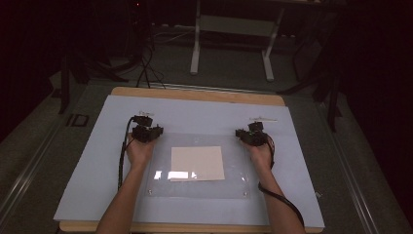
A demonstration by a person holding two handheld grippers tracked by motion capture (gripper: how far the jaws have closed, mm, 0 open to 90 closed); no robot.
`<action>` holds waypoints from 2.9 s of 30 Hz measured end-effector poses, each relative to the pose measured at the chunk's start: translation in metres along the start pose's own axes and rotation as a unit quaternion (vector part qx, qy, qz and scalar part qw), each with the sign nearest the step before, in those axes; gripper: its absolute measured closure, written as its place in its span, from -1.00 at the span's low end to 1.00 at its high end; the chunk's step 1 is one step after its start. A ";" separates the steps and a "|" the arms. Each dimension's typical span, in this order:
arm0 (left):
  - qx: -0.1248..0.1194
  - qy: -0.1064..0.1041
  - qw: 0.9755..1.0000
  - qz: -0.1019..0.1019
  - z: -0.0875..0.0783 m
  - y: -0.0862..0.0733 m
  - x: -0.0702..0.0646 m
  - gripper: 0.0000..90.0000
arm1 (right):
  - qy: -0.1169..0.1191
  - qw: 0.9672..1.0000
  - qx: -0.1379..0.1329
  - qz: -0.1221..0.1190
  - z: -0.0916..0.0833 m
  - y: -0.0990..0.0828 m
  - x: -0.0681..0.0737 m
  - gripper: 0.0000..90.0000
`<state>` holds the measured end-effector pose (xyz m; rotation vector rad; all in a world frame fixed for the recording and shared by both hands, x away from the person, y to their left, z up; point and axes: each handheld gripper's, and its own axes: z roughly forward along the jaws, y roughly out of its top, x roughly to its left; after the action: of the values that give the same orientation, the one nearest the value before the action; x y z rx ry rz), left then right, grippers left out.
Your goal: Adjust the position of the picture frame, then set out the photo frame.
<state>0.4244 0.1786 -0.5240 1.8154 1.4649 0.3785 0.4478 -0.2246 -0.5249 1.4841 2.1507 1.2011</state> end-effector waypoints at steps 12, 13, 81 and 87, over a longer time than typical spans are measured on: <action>-0.066 -0.012 0.998 0.016 -0.016 -0.004 0.003 0.51 | -0.016 0.999 0.000 -0.048 -0.009 0.003 0.002 0.66; -0.071 -0.011 0.997 0.024 -0.019 -0.003 0.002 0.51 | -0.016 0.998 -0.002 -0.054 -0.010 0.003 0.002 0.66; -0.041 -0.097 0.994 0.024 -0.005 0.009 0.027 0.83 | 0.043 0.999 0.022 -0.020 -0.009 0.018 -0.013 0.86; -0.045 -0.071 0.996 0.017 0.000 0.014 0.022 0.89 | 0.027 0.999 0.034 -0.025 -0.003 0.026 -0.012 0.89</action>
<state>0.4409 0.1982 -0.5196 1.7596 1.3002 0.3200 0.4679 -0.2329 -0.5058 1.4311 2.2716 1.1758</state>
